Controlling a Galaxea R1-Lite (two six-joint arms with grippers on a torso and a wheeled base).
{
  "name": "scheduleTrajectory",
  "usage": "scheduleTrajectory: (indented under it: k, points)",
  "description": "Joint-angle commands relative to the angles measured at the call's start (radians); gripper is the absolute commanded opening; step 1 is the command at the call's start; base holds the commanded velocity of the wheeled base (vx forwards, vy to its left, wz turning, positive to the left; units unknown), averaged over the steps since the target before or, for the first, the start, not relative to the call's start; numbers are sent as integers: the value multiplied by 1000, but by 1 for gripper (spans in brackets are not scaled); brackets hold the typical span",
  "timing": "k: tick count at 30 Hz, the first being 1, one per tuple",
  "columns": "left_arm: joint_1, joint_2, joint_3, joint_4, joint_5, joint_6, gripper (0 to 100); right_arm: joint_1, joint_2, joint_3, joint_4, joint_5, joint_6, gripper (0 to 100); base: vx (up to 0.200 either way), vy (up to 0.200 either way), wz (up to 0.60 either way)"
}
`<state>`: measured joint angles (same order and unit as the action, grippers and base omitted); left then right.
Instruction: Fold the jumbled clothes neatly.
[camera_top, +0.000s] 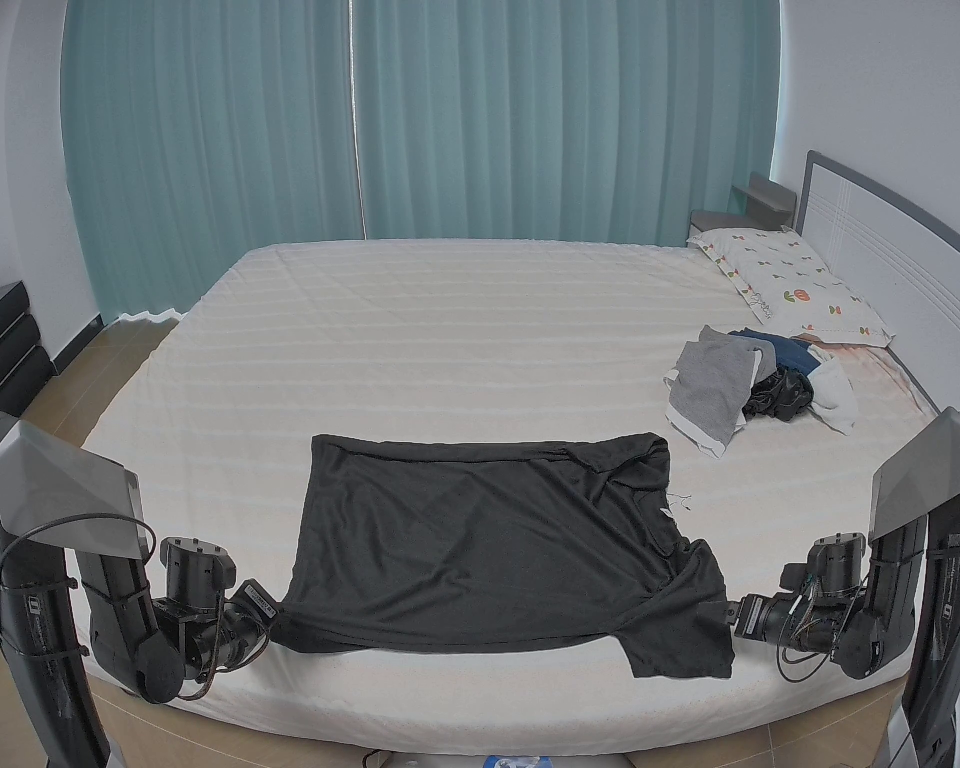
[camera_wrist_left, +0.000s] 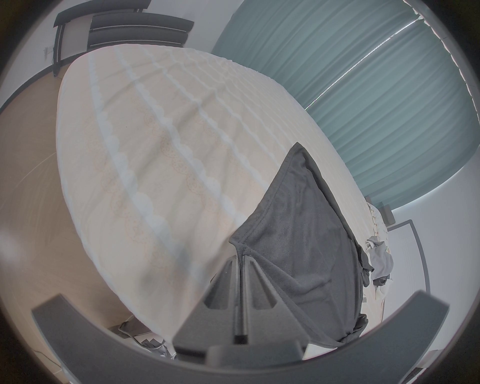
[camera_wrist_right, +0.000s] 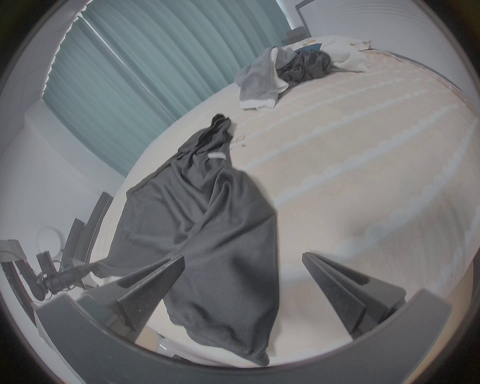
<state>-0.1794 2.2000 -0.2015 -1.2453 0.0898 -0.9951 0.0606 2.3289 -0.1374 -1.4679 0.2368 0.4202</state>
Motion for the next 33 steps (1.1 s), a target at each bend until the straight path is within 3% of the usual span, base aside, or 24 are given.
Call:
scheduleTrajectory:
  k: [1, 9, 10, 20, 27, 29, 33]
  points:
    - [0, -5, 5, 0, 1, 0, 0, 34, 49, 15, -14, 1, -1, 100, 0, 0, 0]
    - [0, -3, 5, 0, 1, 1, 0, 61, 79, 12, -15, -14, -3, 100, 0, 0, 0]
    - [0, -3, 5, 0, 1, 1, 0, 61, 79, 12, -15, -14, -3, 0, 0, 0, 0]
    - [-2, 0, 19, 0, 4, 12, 0, 64, 79, 85, -20, -53, -28, 0, 0, 0, 0]
    - [0, -9, 80, -3, 5, 127, 0, 28, -3, 137, 11, -37, -63, 0, 0, 0, 0]
    - [1, -9, 88, -5, 8, 147, 0, 27, -34, 137, 47, -37, -64, 0, 0, 0, 0]
    - [12, -9, 117, -20, 8, 177, 0, 33, -141, 137, 251, -27, -112, 0, 0, 0, 0]
